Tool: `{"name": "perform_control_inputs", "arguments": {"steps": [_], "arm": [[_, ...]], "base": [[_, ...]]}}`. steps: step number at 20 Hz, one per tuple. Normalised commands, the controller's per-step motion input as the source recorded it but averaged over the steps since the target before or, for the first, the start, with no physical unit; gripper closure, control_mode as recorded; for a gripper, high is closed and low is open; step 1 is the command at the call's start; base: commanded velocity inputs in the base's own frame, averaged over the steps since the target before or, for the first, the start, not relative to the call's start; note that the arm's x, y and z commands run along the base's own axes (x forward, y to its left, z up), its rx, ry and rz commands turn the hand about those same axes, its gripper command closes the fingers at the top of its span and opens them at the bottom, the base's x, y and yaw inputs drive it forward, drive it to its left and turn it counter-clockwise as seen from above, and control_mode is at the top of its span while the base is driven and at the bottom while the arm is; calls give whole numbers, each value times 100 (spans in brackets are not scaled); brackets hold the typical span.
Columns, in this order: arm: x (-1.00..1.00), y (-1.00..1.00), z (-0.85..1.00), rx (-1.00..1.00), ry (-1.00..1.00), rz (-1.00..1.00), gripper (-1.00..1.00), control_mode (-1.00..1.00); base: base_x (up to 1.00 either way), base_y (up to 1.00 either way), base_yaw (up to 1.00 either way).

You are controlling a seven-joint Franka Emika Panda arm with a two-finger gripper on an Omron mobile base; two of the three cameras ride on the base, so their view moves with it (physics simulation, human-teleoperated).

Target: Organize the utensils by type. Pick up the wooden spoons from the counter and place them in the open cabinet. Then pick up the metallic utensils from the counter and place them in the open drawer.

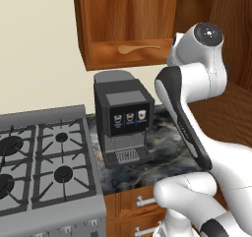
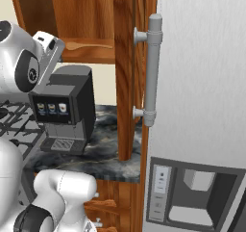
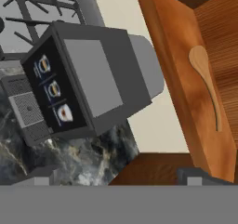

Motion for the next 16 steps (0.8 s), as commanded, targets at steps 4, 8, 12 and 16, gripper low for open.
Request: {"name": "perform_control_inputs", "arguments": {"steps": [4, 8, 12, 16], "arm": [[-86, 0, -2, 47, 20, -38, -100, -100], [-80, 0, -32, 45, -1, -35, -100, -100], [-47, 2, -66, 19, -8, -34, -100, -100], [-19, 0, -63, 16, 0, -36, -100, -100]], "base": [[0, 0, 0], [0, 0, 0], [0, 0, 0], [0, 0, 0]]}}
